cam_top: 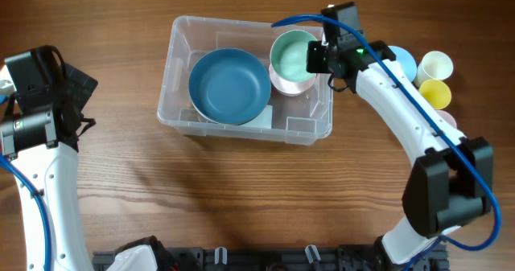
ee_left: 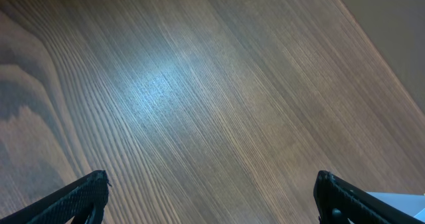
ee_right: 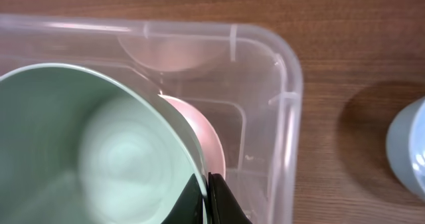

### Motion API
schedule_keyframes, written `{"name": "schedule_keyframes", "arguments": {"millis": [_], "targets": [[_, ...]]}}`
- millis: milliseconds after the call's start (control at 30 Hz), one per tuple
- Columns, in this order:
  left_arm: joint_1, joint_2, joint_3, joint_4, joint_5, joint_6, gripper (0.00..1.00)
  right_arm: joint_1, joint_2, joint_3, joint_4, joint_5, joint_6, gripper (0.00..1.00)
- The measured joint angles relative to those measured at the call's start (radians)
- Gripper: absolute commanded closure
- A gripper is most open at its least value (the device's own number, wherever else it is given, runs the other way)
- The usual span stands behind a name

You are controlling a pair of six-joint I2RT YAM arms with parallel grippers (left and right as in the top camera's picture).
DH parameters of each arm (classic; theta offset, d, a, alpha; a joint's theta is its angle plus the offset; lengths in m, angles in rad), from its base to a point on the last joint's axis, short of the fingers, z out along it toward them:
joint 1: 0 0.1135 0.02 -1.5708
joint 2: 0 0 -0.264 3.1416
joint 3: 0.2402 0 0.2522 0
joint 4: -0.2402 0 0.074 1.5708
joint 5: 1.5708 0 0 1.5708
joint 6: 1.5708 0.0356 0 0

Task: Pack container
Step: 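Lift the green bowl and lower it into the pink bowl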

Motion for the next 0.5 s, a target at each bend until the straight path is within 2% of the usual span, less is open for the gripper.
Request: {"name": "schedule_keyframes", "arguments": {"millis": [33, 100, 133, 267, 367, 500], "targets": [[0.0, 0.0, 0.0, 0.0, 0.0, 0.0, 0.0, 0.0, 0.007, 0.0, 0.0, -0.003, 0.002, 0.93], [0.0, 0.0, 0.0, 0.0, 0.0, 0.0, 0.0, 0.0, 0.013, 0.0, -0.001, -0.008, 0.005, 0.63], [0.0, 0.0, 0.0, 0.0, 0.0, 0.0, 0.0, 0.0, 0.013, 0.0, 0.0, -0.011, 0.009, 0.58], [0.0, 0.0, 0.0, 0.0, 0.0, 0.0, 0.0, 0.003, 0.013, 0.002, 0.005, -0.041, 0.015, 0.53], [0.0, 0.0, 0.0, 0.0, 0.0, 0.0, 0.0, 0.004, 0.012, 0.006, -0.024, -0.053, 0.02, 0.54], [0.0, 0.0, 0.0, 0.0, 0.0, 0.0, 0.01, 0.006, -0.035, 0.036, -0.195, -0.021, 0.077, 0.55]]}}
